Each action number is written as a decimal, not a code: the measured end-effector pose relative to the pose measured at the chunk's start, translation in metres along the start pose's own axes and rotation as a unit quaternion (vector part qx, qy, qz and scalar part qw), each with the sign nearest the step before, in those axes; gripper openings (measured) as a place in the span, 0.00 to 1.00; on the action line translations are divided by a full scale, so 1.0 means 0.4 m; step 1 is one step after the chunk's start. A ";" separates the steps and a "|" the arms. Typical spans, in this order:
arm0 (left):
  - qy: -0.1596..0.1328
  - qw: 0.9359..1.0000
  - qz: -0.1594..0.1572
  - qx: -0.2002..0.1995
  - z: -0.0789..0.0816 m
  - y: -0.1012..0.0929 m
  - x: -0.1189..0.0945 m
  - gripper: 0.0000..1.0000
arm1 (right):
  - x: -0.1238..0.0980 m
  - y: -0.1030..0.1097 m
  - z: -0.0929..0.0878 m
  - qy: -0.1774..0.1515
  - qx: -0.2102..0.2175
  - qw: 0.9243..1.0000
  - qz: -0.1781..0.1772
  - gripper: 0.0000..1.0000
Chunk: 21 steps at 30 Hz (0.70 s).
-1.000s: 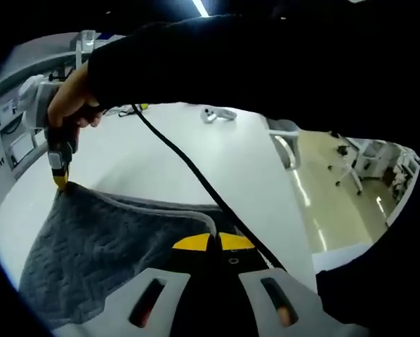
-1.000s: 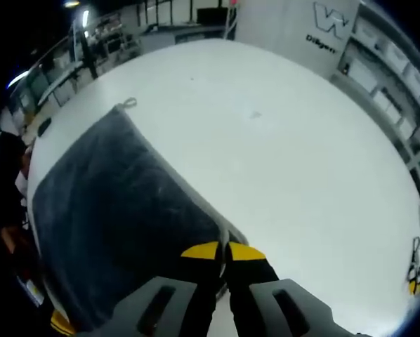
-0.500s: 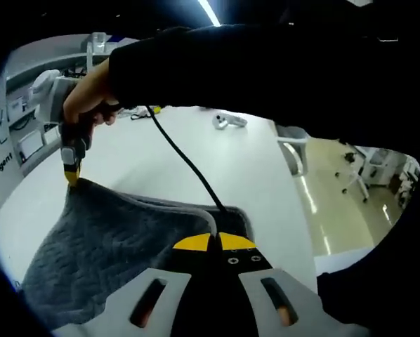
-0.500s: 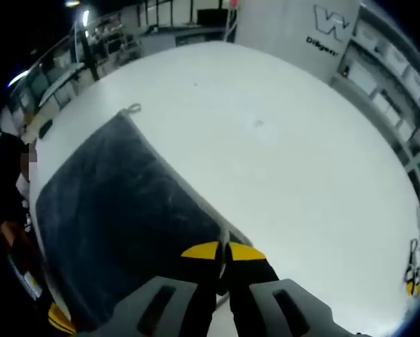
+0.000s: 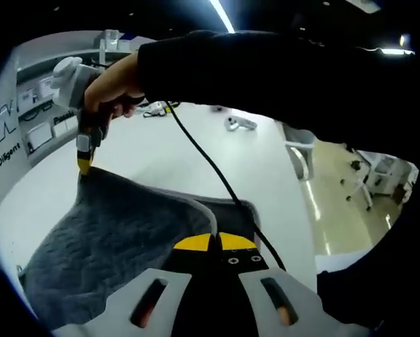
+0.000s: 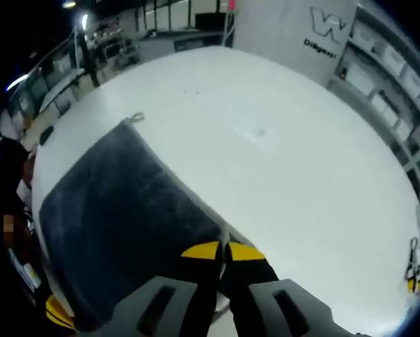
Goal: Open the folded towel by lifting each exposed corner and separating the folded layers until the towel lies flat within the target outline without major curled edges
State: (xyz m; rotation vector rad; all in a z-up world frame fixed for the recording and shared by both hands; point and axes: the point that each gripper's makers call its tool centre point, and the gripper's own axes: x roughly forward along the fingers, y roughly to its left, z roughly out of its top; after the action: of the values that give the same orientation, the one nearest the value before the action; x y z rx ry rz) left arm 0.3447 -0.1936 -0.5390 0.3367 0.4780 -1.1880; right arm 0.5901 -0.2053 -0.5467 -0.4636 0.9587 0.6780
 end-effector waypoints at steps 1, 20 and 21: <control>-0.002 1.000 0.002 -0.001 0.001 0.002 -0.005 0.00 | -0.001 0.000 0.006 -0.003 -0.001 1.000 -0.009 0.00; -0.023 0.999 0.035 -0.021 -0.008 0.038 -0.114 0.00 | -0.039 0.069 0.090 0.018 -0.065 0.997 -0.027 0.00; -0.026 0.999 0.037 -0.023 -0.007 0.041 -0.123 0.00 | -0.040 0.069 0.095 0.019 -0.068 0.997 -0.029 0.00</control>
State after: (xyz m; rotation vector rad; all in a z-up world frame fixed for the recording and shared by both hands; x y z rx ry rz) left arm 0.3451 -0.1472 -0.5157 0.2811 0.4435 -1.1094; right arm 0.5864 -0.1668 -0.5158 -0.6239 0.9347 0.6865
